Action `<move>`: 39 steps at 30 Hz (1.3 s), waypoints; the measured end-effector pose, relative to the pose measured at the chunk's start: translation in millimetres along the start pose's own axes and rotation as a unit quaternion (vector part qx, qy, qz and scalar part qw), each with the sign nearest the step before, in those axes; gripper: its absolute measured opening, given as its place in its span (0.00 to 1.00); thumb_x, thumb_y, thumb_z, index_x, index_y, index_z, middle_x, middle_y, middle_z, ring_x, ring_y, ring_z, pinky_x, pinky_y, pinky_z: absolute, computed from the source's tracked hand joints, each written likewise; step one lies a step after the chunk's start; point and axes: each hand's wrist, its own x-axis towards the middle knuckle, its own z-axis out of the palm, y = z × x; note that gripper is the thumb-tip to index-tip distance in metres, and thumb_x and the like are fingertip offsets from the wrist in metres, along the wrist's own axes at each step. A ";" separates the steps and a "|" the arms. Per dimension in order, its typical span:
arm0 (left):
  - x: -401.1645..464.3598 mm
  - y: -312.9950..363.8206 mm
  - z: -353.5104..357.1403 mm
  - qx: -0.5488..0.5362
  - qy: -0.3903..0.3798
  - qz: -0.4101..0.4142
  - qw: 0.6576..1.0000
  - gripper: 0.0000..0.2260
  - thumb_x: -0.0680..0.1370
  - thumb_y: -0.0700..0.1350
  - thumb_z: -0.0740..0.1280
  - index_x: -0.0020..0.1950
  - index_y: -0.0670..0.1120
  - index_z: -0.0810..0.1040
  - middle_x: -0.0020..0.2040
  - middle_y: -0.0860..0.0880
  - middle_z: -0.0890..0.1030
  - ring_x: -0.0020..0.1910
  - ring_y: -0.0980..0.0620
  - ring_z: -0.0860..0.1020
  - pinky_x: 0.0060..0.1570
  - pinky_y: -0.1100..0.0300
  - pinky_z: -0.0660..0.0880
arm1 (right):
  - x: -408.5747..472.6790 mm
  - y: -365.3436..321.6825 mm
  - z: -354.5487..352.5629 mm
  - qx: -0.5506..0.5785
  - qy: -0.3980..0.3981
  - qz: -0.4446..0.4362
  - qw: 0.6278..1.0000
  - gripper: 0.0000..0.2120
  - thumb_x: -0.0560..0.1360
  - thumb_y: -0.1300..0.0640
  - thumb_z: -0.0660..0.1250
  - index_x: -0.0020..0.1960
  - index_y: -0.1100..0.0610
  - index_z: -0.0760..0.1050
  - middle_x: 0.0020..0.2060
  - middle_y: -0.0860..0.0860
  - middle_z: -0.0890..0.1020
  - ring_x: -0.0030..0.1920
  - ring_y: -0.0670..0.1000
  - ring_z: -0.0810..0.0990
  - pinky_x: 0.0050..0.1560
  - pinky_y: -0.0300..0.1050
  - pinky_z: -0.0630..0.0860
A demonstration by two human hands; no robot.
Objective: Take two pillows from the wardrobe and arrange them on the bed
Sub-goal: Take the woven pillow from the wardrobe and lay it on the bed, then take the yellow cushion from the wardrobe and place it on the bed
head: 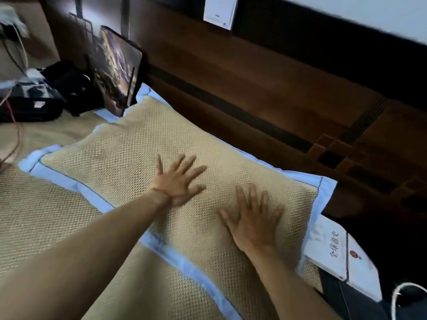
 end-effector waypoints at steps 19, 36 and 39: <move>-63.1 -35.1 26.4 -0.039 -0.100 -0.316 0.943 0.28 0.80 0.64 0.43 0.78 0.60 0.38 0.80 0.48 0.37 0.78 0.44 0.39 0.71 0.30 0.45 | -8.1 17.8 41.2 0.007 -0.110 -0.002 0.994 0.41 0.73 0.26 0.34 0.77 0.48 0.28 0.78 0.54 0.32 0.77 0.60 0.32 0.73 0.68 0.35; -376.7 291.2 -255.2 -0.092 -0.088 -0.330 0.935 0.27 0.80 0.58 0.59 0.78 0.59 0.55 0.77 0.50 0.63 0.71 0.44 0.68 0.66 0.43 0.68 | -240.6 188.9 -242.9 0.048 -0.253 -0.280 0.925 0.15 0.81 0.57 0.59 0.66 0.58 0.68 0.67 0.57 0.74 0.64 0.60 0.75 0.60 0.51 0.74; -423.1 319.1 -282.6 -0.095 -0.057 -0.376 0.920 0.26 0.80 0.57 0.60 0.77 0.58 0.58 0.76 0.50 0.64 0.70 0.43 0.68 0.66 0.43 0.68 | -269.9 178.6 -274.2 0.039 -0.218 -0.323 0.920 0.12 0.79 0.57 0.61 0.61 0.59 0.70 0.62 0.58 0.77 0.60 0.60 0.77 0.56 0.50 0.74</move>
